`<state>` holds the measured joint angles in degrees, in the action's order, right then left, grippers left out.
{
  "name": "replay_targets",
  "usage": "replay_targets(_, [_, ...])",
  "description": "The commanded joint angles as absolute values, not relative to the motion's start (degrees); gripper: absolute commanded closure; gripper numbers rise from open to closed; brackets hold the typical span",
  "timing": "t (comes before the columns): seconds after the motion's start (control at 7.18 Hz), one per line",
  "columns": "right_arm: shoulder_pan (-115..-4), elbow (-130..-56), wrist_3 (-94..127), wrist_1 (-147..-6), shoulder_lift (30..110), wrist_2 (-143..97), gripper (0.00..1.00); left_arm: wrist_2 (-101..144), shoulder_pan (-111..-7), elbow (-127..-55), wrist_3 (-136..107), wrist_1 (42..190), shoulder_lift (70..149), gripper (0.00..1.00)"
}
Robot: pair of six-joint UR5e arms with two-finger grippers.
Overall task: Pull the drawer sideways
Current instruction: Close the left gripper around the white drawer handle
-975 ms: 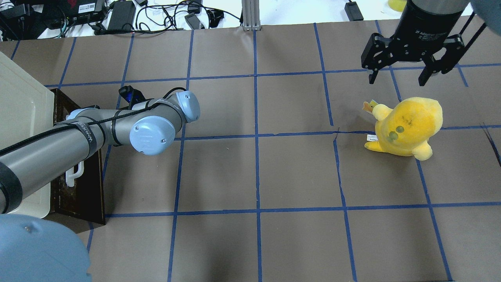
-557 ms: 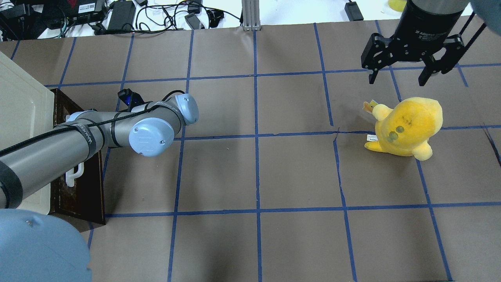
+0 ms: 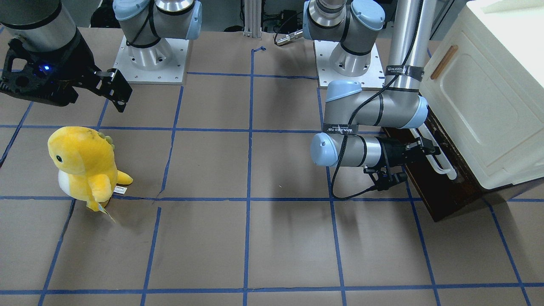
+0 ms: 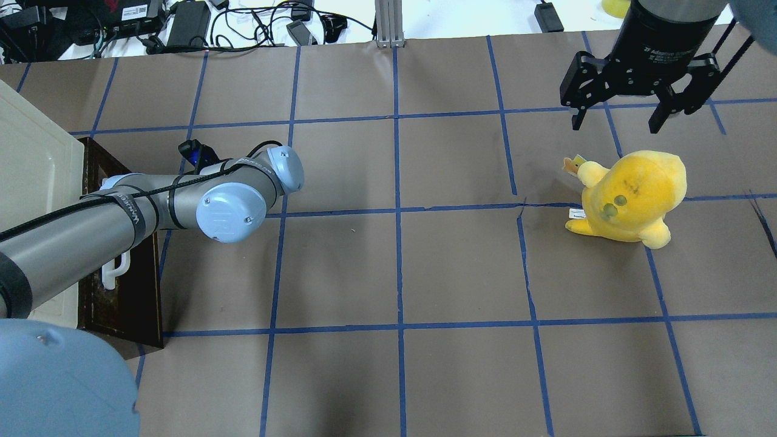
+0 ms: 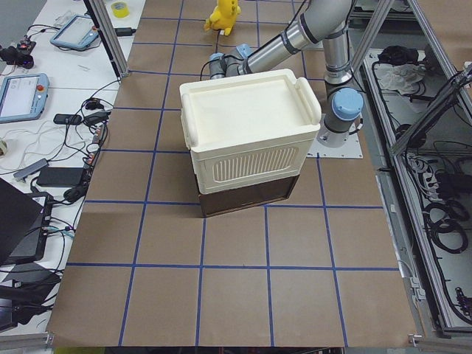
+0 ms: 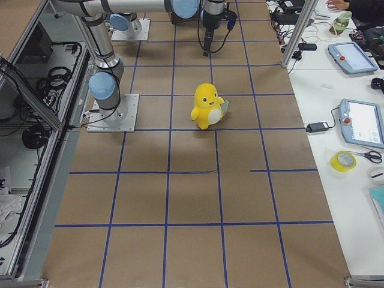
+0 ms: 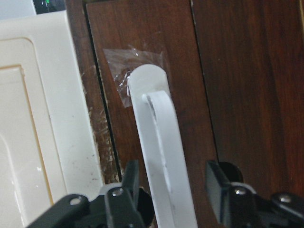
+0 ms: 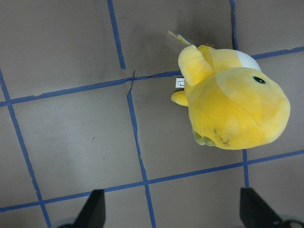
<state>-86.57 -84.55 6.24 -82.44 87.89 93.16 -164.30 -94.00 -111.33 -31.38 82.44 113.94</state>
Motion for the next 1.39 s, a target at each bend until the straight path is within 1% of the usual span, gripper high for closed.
replay_targets(0.0, [-86.57, -84.55, 6.24, -82.44, 87.89, 93.16, 0.0, -164.27, -93.96, -111.36, -31.38, 82.44, 113.91, 0.55])
replay_targets(0.14, [-86.57, -84.55, 6.24, -82.44, 87.89, 93.16, 0.0, -164.18, -93.96, -111.27, -31.38, 82.44, 113.91, 0.64])
replay_targets(0.42, [-86.57, -84.55, 6.24, -82.44, 87.89, 93.16, 0.0, -164.53, -93.96, -111.27, -31.38, 82.44, 113.99, 0.67])
replay_targets(0.7, [-86.57, -84.55, 6.24, -82.44, 87.89, 93.16, 0.0, -164.35, -93.87, -111.18, -31.29, 82.44, 114.08, 0.74])
replay_targets(0.98, [-86.57, -84.55, 6.24, -82.44, 87.89, 93.16, 0.0, -164.44, -93.78, -110.83, -31.38, 82.09, 115.13, 0.75])
replay_targets(1.11, [-86.57, -84.55, 6.24, -82.44, 87.89, 93.16, 0.0, -164.36, -93.78, -110.48, -31.29, 81.57, 115.4, 0.89])
replay_targets(1.25, [-86.57, -84.55, 6.24, -82.44, 87.89, 93.16, 0.0, -164.18, -93.87, -110.3, -30.94, 81.56, 115.4, 0.97])
